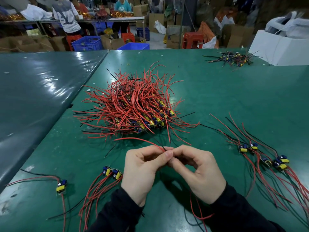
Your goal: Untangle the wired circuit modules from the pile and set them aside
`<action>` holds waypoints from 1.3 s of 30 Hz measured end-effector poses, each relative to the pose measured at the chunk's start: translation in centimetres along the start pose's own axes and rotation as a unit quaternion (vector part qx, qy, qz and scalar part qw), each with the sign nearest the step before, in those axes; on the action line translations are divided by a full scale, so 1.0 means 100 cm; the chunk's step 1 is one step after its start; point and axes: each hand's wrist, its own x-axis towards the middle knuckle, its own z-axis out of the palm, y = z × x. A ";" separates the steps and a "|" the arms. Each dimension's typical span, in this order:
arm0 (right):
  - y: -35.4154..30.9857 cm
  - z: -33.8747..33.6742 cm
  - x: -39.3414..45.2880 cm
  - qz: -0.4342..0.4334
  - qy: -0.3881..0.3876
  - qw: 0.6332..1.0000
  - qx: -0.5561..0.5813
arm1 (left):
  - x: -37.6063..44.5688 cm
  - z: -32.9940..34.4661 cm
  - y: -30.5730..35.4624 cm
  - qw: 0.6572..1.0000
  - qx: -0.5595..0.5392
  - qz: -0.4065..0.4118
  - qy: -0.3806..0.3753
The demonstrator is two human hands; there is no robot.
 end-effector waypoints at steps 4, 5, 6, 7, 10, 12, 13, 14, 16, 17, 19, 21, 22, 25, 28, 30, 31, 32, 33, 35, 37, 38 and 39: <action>-0.001 0.002 -0.002 0.004 0.014 1.000 0.005 | 0.002 0.003 0.003 0.999 0.003 0.038 0.026; -0.002 0.003 -0.002 0.004 0.015 1.000 0.002 | 0.003 0.002 0.006 0.998 -0.008 0.047 0.039; -0.003 0.004 -0.002 0.004 0.012 1.000 0.000 | 0.004 -0.001 0.008 0.997 -0.019 0.056 0.052; -0.003 0.005 -0.003 0.006 0.008 1.000 0.000 | 0.005 -0.003 0.010 0.995 -0.024 0.067 0.063; -0.005 0.006 -0.003 0.012 -0.003 1.000 0.013 | 0.004 -0.005 0.015 0.992 0.012 0.103 0.071; -0.006 0.004 -0.004 0.017 -0.001 1.000 0.019 | 0.004 -0.006 0.019 0.991 0.018 0.113 0.072; -0.006 0.005 -0.004 0.019 -0.001 1.000 0.020 | 0.006 -0.009 0.021 0.990 0.005 0.113 0.080; -0.006 0.005 -0.004 0.020 -0.005 1.000 0.021 | 0.008 -0.012 0.023 0.989 -0.008 0.116 0.090; -0.007 0.007 -0.005 0.015 -0.020 0.999 0.023 | 0.010 -0.016 0.026 0.986 -0.009 0.130 0.106; -0.008 0.008 -0.005 0.009 -0.030 0.999 0.024 | 0.010 -0.017 0.026 0.984 0.001 0.137 0.112; -0.010 0.007 -0.005 0.001 -0.038 0.999 0.024 | 0.010 -0.018 0.026 0.982 0.011 0.150 0.117; -0.011 0.005 -0.006 -0.002 -0.035 0.999 0.014 | 0.012 -0.020 0.026 0.980 -0.010 0.154 0.127; -0.010 0.005 -0.006 -0.001 -0.033 0.999 0.005 | 0.013 -0.022 0.027 0.977 -0.026 0.157 0.139; -0.011 0.007 -0.006 0.011 -0.044 0.999 -0.021 | 0.015 -0.025 0.027 0.967 -0.042 0.178 0.175; -0.013 0.007 -0.002 0.073 -0.043 0.992 0.094 | 0.016 -0.023 0.025 0.975 -0.053 0.157 0.148; -0.010 0.001 0.004 0.134 0.051 0.973 0.180 | 0.015 -0.018 0.021 0.989 -0.071 0.094 0.087; -0.008 -0.003 0.007 0.160 0.104 0.959 0.210 | 0.013 -0.014 0.018 0.995 -0.059 0.058 0.059; -0.006 -0.006 0.009 0.179 0.141 0.947 0.229 | 0.010 -0.010 0.015 0.999 -0.033 0.022 0.033; -0.006 -0.009 0.011 0.192 0.161 0.938 0.241 | 0.005 -0.004 0.011 1.000 -0.004 -0.011 0.007; -0.006 -0.010 0.012 0.201 0.167 0.936 0.237 | -0.002 0.006 0.006 0.996 0.033 -0.073 -0.043; -0.009 -0.009 0.011 0.200 0.159 0.942 0.217 | -0.007 0.013 0.001 0.989 0.041 -0.125 -0.070; -0.010 -0.009 0.011 0.197 0.154 0.945 0.210 | -0.009 0.014 0.000 0.986 0.038 -0.143 -0.077; -0.011 -0.008 0.010 0.195 0.153 0.946 0.207 | -0.010 0.015 -0.002 0.984 0.036 -0.155 -0.081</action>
